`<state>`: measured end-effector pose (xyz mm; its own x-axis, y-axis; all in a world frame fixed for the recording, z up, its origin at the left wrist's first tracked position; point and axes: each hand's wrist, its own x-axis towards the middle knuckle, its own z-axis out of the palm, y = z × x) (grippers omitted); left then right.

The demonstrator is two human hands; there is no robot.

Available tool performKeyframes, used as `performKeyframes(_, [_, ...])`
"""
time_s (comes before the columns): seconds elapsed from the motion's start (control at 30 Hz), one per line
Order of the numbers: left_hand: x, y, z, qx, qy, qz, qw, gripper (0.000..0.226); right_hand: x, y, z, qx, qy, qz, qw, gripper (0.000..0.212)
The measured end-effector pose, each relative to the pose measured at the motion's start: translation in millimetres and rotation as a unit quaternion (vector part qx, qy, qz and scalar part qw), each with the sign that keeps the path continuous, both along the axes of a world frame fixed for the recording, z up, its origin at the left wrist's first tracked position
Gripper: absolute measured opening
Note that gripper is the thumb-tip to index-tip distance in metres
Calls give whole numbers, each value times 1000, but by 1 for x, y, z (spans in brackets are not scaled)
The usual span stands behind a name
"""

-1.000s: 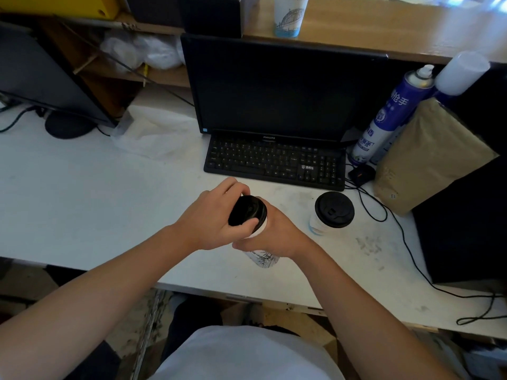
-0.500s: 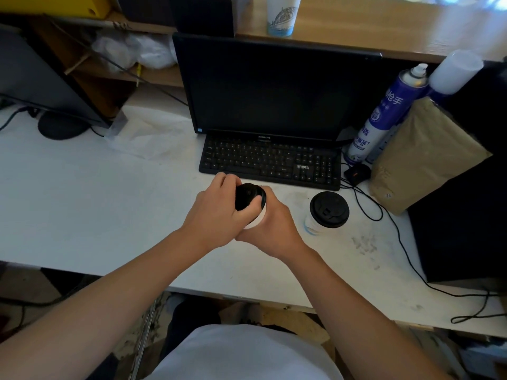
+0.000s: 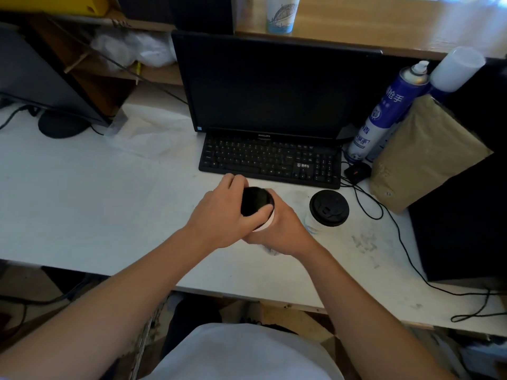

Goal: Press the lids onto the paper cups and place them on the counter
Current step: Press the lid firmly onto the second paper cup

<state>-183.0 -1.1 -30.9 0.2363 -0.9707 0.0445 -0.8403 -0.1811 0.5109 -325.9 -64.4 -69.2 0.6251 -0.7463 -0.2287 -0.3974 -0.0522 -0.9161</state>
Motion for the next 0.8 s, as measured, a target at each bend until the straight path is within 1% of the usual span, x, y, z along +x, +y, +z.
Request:
performKeyframes(0.07, [8,3,0,-21,-5,-54,998,65,-2,-7,7,2,2,68,998,62])
performKeyframes(0.13, [12,3,1,-37,-2,-87,995,65,-3,-11,10,8,-3,90,996,62])
performKeyframes(0.2, [14,3,0,-58,-2,-90,994,63,-2,-11,9,8,-9,91,996,63])
performKeyframes(0.43, [10,9,-2,-83,15,-37,996,66,5,0,2,-26,-3,64,998,59])
performKeyframes(0.63, [8,15,-2,-104,11,8,995,66,7,10,2,-33,-15,17,999,70])
performKeyframes(0.8, [1,14,0,-90,21,98,991,69,18,20,0,-41,-38,-44,997,74])
